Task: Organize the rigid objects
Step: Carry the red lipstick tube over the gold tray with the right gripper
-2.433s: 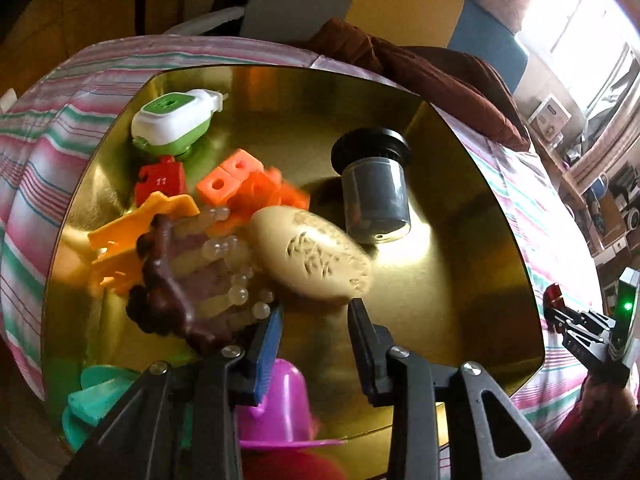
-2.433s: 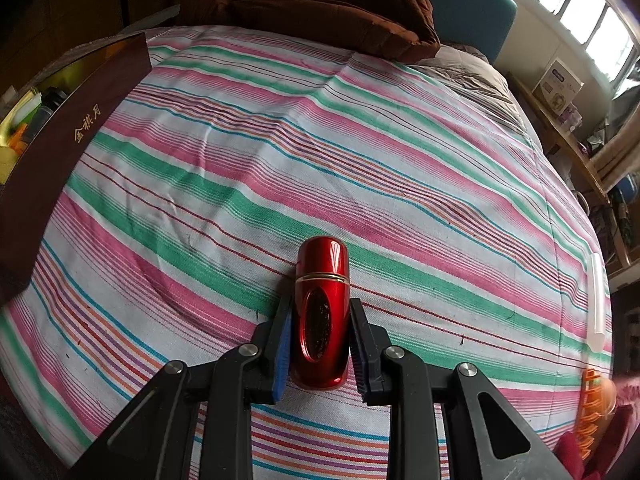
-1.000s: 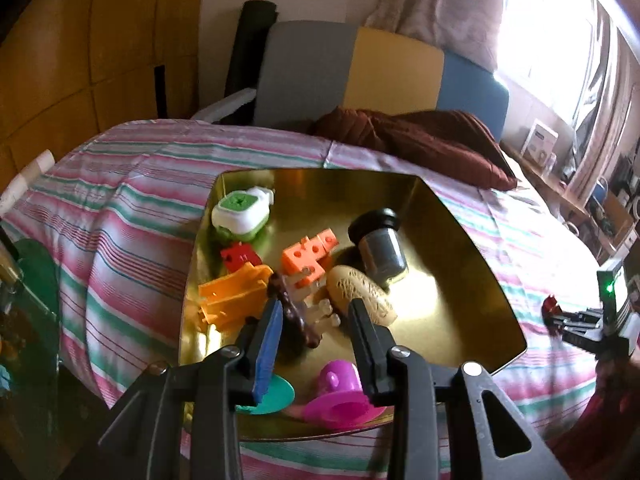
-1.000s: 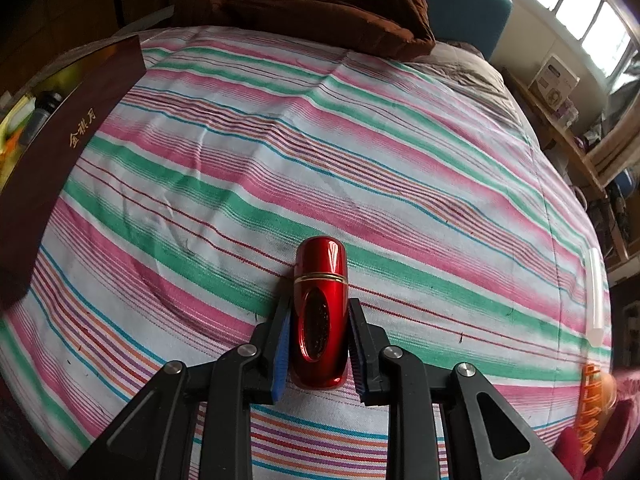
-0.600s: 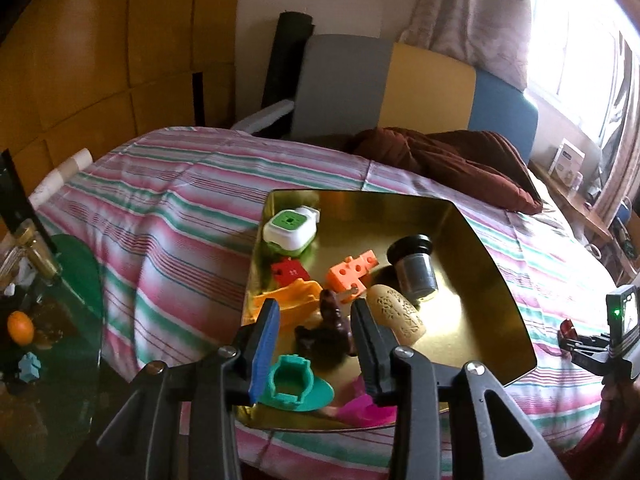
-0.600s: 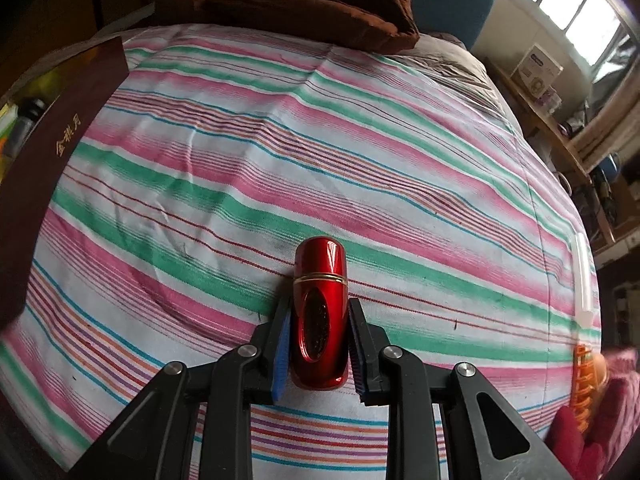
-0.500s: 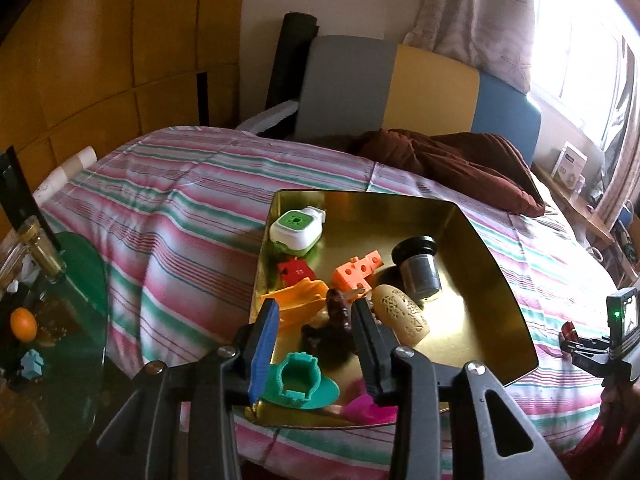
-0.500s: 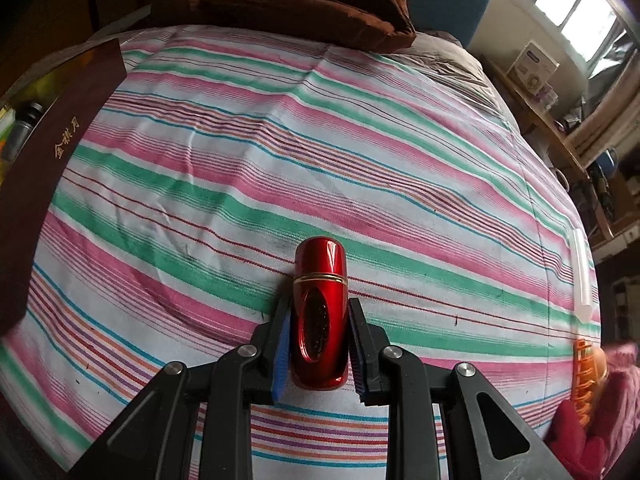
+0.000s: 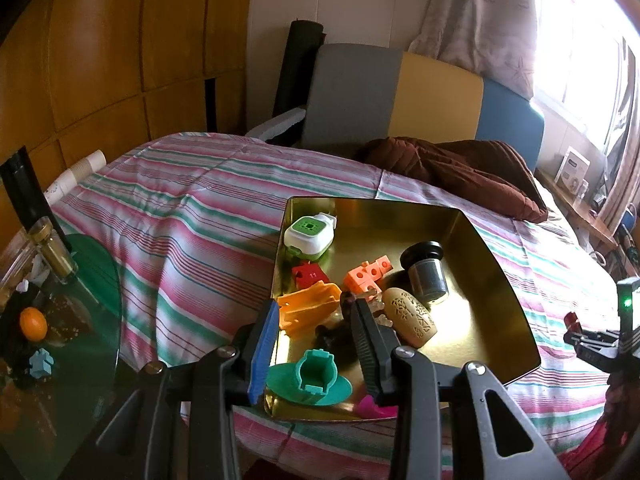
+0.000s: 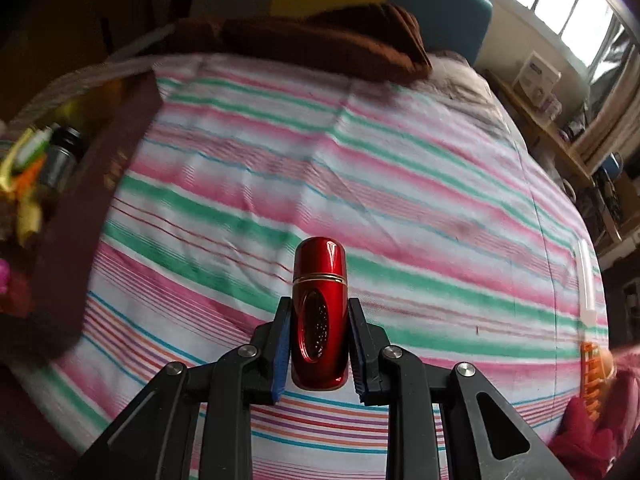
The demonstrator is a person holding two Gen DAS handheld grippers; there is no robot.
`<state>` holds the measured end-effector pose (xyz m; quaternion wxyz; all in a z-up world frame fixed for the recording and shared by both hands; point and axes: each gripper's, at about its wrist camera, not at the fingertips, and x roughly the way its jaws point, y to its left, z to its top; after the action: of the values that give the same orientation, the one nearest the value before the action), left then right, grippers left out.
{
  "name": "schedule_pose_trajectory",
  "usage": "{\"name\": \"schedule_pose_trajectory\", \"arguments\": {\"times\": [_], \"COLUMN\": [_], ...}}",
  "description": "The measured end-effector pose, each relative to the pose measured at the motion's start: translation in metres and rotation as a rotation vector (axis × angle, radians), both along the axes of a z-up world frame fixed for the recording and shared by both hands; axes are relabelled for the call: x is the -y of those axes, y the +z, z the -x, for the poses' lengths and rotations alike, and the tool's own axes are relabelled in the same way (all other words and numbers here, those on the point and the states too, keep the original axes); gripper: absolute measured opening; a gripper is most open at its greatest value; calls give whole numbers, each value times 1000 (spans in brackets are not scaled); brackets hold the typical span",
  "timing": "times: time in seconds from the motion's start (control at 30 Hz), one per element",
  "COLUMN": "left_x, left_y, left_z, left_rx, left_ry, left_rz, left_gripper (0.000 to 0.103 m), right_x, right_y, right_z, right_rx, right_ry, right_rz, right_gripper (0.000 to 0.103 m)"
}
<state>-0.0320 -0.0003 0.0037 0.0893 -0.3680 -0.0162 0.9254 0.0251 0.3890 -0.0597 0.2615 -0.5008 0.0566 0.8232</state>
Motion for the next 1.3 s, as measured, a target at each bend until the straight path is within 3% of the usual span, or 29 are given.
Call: {"name": "schedule_pose_trajectory", "arguments": {"times": [0.27,0.3,0.53,0.7,1.03,1.3], "left_x": [3,3,7,11,20,24], "left_y": [1,1,1,-1,-3,-5], "left_z": [-2,-2,-2,-2,0,1], "left_rx": [-3,-3,-8,-6,-6,-5], "left_ry": [3,4,16,27,55,68], "left_rz": [2,2,10,15,16,21], "left_gripper": [37,37,37,37,37,37], "right_x": [47,55,115,152,187,197], "right_y": [38,41,60,61,41,-14], "right_z": [30,34,54,68,88,100], "right_rx": [-124,-135,-215,-224,-179,-23], "right_ry": [132,325,467,565,598,560], "right_rz": [1,22,68,113,169,201], "right_gripper": [25,25,25,25,26,26]}}
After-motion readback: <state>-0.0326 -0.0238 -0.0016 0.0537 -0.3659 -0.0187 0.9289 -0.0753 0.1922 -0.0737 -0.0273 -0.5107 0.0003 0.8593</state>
